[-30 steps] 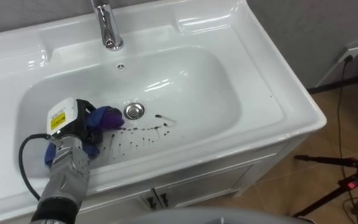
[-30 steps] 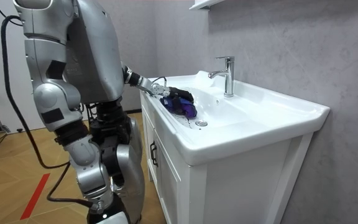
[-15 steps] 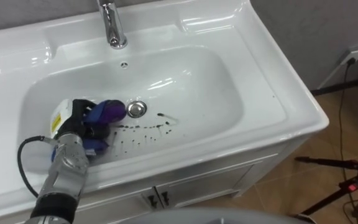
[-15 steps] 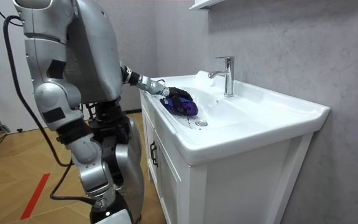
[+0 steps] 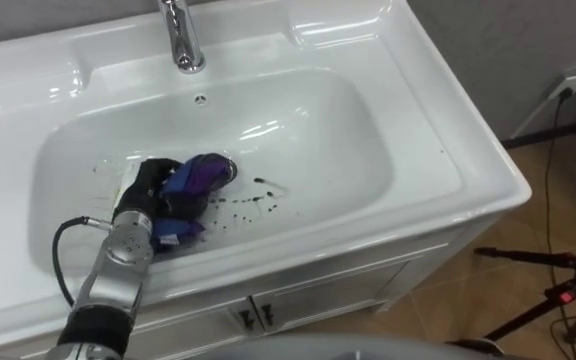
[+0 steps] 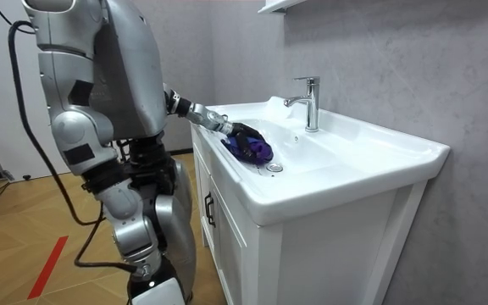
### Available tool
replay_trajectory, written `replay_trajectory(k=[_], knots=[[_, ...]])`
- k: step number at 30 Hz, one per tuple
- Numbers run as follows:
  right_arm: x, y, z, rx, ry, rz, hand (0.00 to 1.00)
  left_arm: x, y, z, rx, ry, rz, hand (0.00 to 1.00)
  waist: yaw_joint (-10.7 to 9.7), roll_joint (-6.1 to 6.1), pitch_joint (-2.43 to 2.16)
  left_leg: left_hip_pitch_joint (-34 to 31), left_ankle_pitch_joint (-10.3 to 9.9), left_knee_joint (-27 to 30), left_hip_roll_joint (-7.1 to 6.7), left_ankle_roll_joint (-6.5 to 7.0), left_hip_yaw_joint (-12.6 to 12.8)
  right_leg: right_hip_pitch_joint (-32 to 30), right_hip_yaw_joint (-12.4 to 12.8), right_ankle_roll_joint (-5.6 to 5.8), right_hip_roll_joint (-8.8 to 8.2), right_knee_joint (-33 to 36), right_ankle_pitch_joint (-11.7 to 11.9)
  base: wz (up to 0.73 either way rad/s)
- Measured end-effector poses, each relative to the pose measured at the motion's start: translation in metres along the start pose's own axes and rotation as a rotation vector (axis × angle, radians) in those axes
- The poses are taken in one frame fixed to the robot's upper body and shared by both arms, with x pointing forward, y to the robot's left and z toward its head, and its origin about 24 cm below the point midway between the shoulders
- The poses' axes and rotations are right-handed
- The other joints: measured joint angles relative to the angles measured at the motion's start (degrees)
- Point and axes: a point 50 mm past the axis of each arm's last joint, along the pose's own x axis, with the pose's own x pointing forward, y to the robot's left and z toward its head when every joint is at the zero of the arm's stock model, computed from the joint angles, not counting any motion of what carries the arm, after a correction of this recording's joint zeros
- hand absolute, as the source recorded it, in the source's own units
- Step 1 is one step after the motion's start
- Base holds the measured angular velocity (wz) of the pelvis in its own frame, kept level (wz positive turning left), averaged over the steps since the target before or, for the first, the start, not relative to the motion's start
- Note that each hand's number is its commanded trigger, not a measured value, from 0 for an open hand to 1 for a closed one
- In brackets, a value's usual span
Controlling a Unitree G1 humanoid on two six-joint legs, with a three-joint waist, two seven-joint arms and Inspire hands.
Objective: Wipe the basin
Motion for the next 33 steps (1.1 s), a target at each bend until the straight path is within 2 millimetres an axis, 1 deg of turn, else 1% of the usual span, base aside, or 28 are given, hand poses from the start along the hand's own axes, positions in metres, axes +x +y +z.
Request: replay_trajectory(k=[4,7,9,11,14,15,18,22,24,27,30,33], knots=[[0.001,0.004,0.002,-0.036,0.000,0.009,0.00,0.000,-0.004,0.007,0.017,-0.026,-0.037,1.00,-0.04,-0.25,0.15,-0.09,0.00,0.00,-0.19,0.00,-0.01,-0.06,-0.24,0.24,-0.28,0.13,-0.23,0.04],[0.001,0.005,0.005,-0.040,-0.007,0.022,0.00,0.000,-0.008,0.016,0.056,-0.058,-0.076,1.00,-0.14,-0.84,0.52,-0.39,0.00,0.05,-0.21,0.01,0.03,-0.18,-0.58,0.30,-0.41,0.12,-0.27,0.05],[0.001,0.003,0.009,-0.032,-0.019,0.020,0.00,-0.001,-0.012,0.024,0.098,-0.092,-0.092,1.00,-0.27,-1.28,0.93,-0.63,0.00,0.07,-0.20,0.01,0.08,-0.21,-0.82,0.30,-0.45,-0.06,-0.27,0.06],[0.001,0.002,0.013,-0.018,-0.030,0.016,0.00,-0.002,-0.016,0.029,0.136,-0.114,-0.102,1.00,-0.30,-1.31,0.95,-0.98,0.00,0.10,-0.20,0.01,0.12,-0.48,-0.88,0.30,-0.47,-0.10,-0.26,0.02],[0.001,0.000,0.017,-0.019,-0.038,0.011,0.00,-0.003,-0.021,0.036,0.214,-0.144,-0.109,1.00,-0.82,-0.94,0.97,-1.48,0.00,0.17,-0.20,0.01,0.32,-0.90,-1.01,0.30,-0.48,-0.24,-0.24,0.02],[0.001,0.000,0.016,-0.022,-0.036,0.013,0.00,-0.004,-0.023,0.038,0.255,-0.150,-0.111,1.00,-1.29,-0.76,0.92,-1.47,0.00,0.20,-0.21,0.01,0.31,-0.76,-1.10,0.30,-0.50,-0.25,-0.24,0.07],[0.001,0.001,0.013,-0.022,-0.028,0.015,0.00,-0.004,-0.026,0.041,0.342,-0.163,-0.103,1.00,-1.60,-0.44,1.04,-1.17,0.01,0.23,-0.57,0.02,0.33,-0.66,-0.82,0.24,-0.41,-0.09,-0.29,-0.05],[0.001,0.003,0.007,-0.019,-0.005,0.020,0.00,-0.005,-0.032,0.045,0.473,-0.178,-0.088,1.00,-2.14,-0.44,1.09,-0.56,0.01,0.08,-0.60,0.02,0.34,-0.09,-0.73,0.21,-0.42,-0.06,-0.53,-0.01],[0.001,0.003,0.009,-0.020,-0.009,0.022,0.00,-0.005,-0.034,0.047,0.545,-0.182,-0.079,1.00,-3.17,-0.46,1.09,-0.42,0.01,0.03,-0.60,0.02,0.35,0.06,-0.81,0.23,-0.43,0.02,-0.56,0.04],[0.002,0.003,0.011,-0.019,-0.010,0.022,0.00,-0.005,-0.036,0.050,0.612,-0.184,-0.067,1.00,-3.72,-0.52,1.11,-0.37,0.01,0.19,-0.51,0.02,0.57,-0.08,-0.78,0.23,-0.42,0.35,-0.55,0.00],[0.002,0.002,0.011,-0.017,-0.008,0.021,0.00,-0.004,-0.037,0.053,0.660,-0.180,-0.052,1.00,-3.93,-0.83,1.29,-0.61,0.01,0.87,-0.53,0.02,0.62,-0.38,-0.77,0.16,-0.60,1.13,-0.87,0.00],[0.002,0.001,0.011,-0.008,-0.005,0.016,0.00,-0.004,-0.038,0.055,0.667,-0.171,-0.044,1.00,-4.38,-0.85,1.29,-0.96,0.01,1.21,-0.54,0.02,0.82,-0.87,-0.70,0.09,-0.64,1.59,-0.98,0.00]])
